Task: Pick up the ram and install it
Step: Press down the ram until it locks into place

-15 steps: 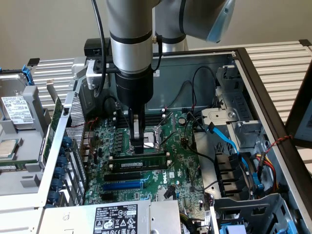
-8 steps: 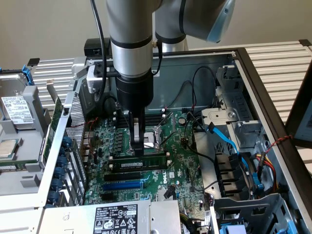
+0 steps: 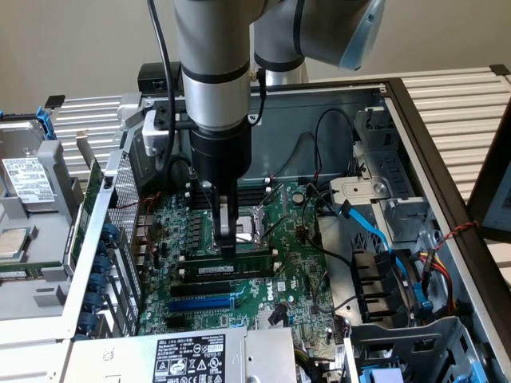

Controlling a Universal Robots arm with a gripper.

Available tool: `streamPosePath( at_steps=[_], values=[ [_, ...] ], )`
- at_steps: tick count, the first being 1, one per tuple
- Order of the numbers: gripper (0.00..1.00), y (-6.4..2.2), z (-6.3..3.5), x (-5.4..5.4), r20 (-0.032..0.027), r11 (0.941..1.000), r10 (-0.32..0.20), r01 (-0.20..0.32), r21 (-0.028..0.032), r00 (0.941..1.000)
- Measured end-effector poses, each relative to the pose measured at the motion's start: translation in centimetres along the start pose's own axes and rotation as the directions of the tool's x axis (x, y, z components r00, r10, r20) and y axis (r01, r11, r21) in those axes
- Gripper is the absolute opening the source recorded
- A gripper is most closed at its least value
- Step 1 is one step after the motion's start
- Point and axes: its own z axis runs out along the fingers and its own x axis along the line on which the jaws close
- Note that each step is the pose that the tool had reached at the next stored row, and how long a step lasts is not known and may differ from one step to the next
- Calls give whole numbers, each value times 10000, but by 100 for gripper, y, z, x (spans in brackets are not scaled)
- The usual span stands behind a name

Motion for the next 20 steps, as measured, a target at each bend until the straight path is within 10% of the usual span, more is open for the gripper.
streamPosePath(
  at_steps=[20],
  values=[
    [10, -23, 51, -3, 19, 9997, -229, 229, 11, 9997]
  ],
)
